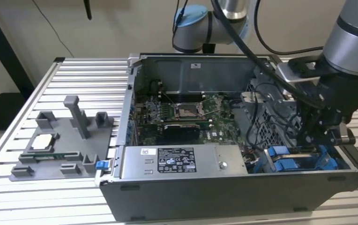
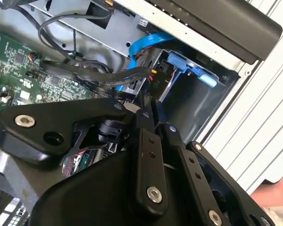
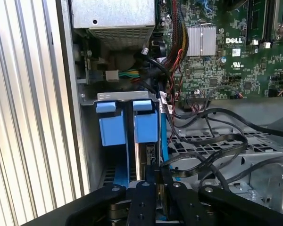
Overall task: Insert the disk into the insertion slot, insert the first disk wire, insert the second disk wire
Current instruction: 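Insert the second disk wire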
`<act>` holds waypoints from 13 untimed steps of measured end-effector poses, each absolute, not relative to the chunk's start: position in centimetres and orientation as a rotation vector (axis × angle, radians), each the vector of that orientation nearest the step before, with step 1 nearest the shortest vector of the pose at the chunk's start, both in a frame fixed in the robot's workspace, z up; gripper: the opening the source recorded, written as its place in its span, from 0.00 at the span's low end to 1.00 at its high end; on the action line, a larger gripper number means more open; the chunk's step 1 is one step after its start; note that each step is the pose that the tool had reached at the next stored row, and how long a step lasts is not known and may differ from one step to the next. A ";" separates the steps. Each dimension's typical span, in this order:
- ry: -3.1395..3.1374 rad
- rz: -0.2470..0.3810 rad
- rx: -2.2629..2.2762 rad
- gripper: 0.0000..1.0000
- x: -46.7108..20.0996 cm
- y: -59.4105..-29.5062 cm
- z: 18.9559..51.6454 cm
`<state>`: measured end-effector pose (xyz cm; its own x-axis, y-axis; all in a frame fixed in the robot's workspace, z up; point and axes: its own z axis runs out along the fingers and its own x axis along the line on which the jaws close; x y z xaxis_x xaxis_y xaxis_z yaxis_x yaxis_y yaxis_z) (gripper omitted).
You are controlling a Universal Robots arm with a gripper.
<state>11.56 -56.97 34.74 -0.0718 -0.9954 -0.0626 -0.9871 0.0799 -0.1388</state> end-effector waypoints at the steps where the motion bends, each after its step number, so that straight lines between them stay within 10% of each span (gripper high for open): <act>1: 2.200 -0.090 -2.038 0.00 11.5 -57.0 34.7; 13: 2.192 -0.104 -2.032 0.00 11.4 -57.0 34.1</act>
<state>11.37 -56.98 34.06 -0.0710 -0.9955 -0.0634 -0.9850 0.0800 -0.1526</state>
